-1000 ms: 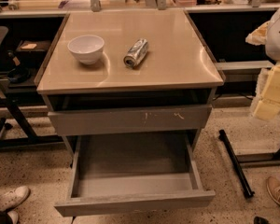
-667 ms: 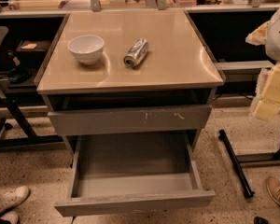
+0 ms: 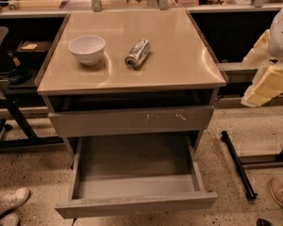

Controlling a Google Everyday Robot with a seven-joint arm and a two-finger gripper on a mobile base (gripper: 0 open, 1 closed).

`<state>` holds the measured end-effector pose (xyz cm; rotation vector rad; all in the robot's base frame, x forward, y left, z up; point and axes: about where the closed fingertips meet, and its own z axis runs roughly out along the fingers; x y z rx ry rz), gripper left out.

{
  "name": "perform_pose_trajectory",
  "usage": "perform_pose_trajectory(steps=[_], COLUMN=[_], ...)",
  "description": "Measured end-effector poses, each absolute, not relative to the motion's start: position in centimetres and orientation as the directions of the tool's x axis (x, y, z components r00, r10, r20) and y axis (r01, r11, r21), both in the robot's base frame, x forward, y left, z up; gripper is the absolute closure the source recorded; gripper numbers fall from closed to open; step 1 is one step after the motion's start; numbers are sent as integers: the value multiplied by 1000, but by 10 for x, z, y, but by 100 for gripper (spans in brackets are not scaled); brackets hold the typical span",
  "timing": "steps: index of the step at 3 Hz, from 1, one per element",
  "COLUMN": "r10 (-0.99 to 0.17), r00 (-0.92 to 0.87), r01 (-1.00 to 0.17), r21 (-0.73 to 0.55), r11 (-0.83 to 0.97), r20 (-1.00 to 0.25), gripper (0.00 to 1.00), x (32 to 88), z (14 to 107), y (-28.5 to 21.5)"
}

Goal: Close middle drawer

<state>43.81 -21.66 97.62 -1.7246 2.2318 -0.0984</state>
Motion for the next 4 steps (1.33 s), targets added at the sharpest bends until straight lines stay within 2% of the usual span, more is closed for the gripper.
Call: perform_pose_trajectory(steps=[2,3,4], r10=[-953,-951,-936], r00=[-221,-220,-246], r01=[-931,-927,-932], r21=[-246,-256,-205], r11=[270,273,299], r20=[-207,-218,-251], gripper=[88,100,100], x=[438,431,393], z=[976,975,955], y=[-217,-215,-197])
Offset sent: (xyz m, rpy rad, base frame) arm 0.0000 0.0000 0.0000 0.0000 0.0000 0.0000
